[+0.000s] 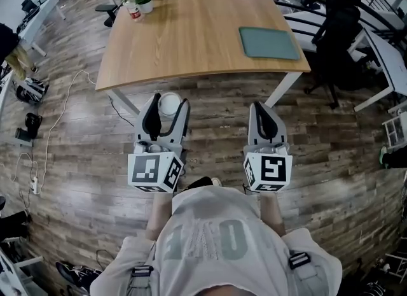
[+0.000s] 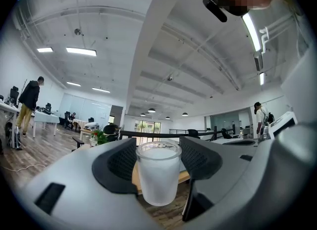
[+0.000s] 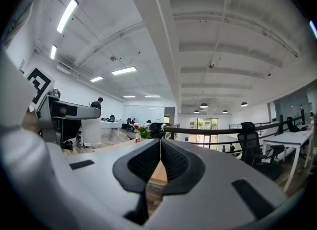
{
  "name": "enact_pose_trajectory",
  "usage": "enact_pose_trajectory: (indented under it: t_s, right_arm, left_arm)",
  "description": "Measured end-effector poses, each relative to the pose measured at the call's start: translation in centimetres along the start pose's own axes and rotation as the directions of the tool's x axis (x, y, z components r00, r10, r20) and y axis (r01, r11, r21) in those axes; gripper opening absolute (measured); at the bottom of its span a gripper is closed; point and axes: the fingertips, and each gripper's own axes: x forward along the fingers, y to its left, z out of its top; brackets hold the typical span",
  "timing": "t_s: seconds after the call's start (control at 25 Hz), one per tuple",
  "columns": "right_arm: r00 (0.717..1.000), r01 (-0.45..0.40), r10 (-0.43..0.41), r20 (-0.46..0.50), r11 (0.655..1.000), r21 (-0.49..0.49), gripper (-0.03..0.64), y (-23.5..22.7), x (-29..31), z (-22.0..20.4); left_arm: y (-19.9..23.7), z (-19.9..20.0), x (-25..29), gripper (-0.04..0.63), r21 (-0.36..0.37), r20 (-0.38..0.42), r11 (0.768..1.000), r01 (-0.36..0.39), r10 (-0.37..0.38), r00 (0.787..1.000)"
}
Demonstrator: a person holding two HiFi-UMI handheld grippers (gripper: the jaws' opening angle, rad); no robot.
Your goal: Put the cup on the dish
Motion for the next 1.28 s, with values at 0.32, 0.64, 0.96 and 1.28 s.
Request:
enact_pose_trajectory:
  t_s: [0.32,0.64,0.96,1.28]
  right_arm:
    - [0.999,-0.021,0.023,-0.039,0.999,0.038,0.018,-2.1,1.0,-2.4]
    - [0.994,0.008,-0.004,-0.106,0.999,0.039,0.018,-4.0,4.9,-5.4]
    - [0.990,0.000,0.003,-0.142,1.000,0.021,0.018,-4.5,12.9,-6.1]
    - [0.983,-0.008,0.012,-0.182,1.000,0.021,0.018,-4.5,23.7,-5.7]
  left_arm:
    - [-0.4,-1.3,2.5,0.275,0.010,-0.026,1.000,-0.003,0.004,1.000]
    - [1.5,-2.8,8.8,0.274,0.012,-0.014,1.000,0.012,-0.012,1.000]
    - [5.3,-4.6,17.0,0.273,0.015,-0.028,0.999,0.036,-0.036,0.999]
    - [10.5,-5.4,25.8,0.275,0.005,-0.040,0.997,0.073,-0.072,0.997]
